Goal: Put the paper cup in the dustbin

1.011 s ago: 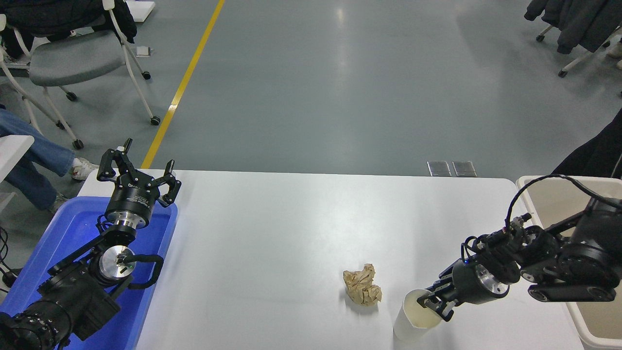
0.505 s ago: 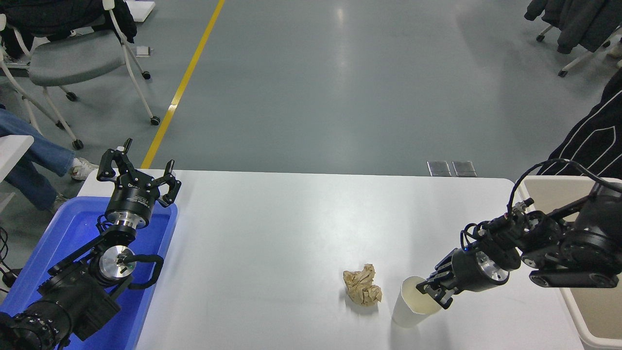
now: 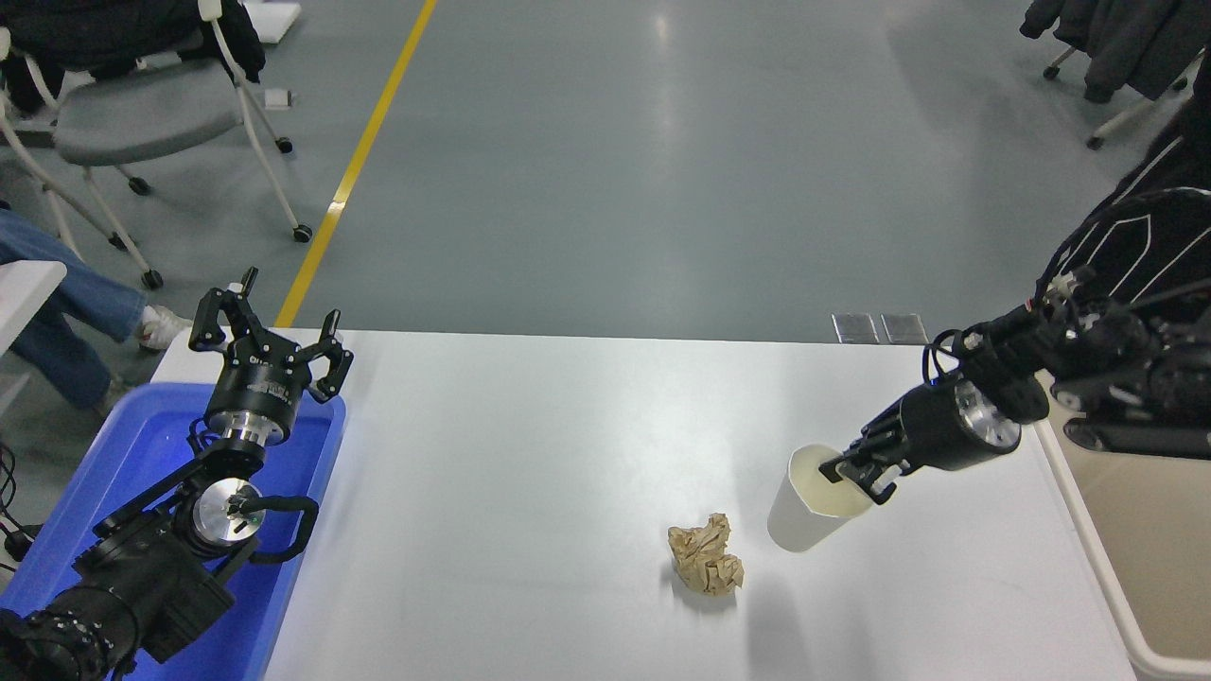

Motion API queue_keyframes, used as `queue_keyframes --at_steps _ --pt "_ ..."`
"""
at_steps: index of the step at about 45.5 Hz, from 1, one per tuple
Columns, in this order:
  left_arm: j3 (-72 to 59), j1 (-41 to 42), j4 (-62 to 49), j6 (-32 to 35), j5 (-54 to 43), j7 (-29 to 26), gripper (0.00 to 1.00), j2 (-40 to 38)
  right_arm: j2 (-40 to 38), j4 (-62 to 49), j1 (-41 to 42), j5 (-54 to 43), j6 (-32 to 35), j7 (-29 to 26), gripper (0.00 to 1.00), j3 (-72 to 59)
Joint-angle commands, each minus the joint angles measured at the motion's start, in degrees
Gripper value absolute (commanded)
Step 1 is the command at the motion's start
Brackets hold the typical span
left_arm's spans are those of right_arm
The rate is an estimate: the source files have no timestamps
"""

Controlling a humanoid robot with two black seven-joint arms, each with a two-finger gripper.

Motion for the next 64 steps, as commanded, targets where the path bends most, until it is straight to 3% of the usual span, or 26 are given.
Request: queue_keyframes --at_steps 1,28,38,50,64 --pt "0.0 0.0 0.0 0.0 0.0 0.0 1.0 0.0 -2.75 0.5 7.7 0.53 6.52 3.01 0.0 2.21" --pt "0.0 0.0 0.0 0.0 0.0 0.0 1.0 0.0 -3.45 0.24 10.6 0.62 7.84 3.28 0.0 3.09" --pt "0.0 0.0 0.0 0.0 0.0 0.0 1.0 0.0 -8.98 -3.89 7.88 0.35 7.13 2.75 0.0 3.27" --pt "0.0 0.0 0.0 0.0 0.0 0.0 1.0 0.0 -17.6 -12.85 -1.25 0.53 3.45 2.75 0.0 4.76" --pt "0.0 0.0 0.0 0.0 0.0 0.0 1.0 0.0 -26.47 -26.11 -19.35 0.7 -0.42 2.75 0.0 16.62"
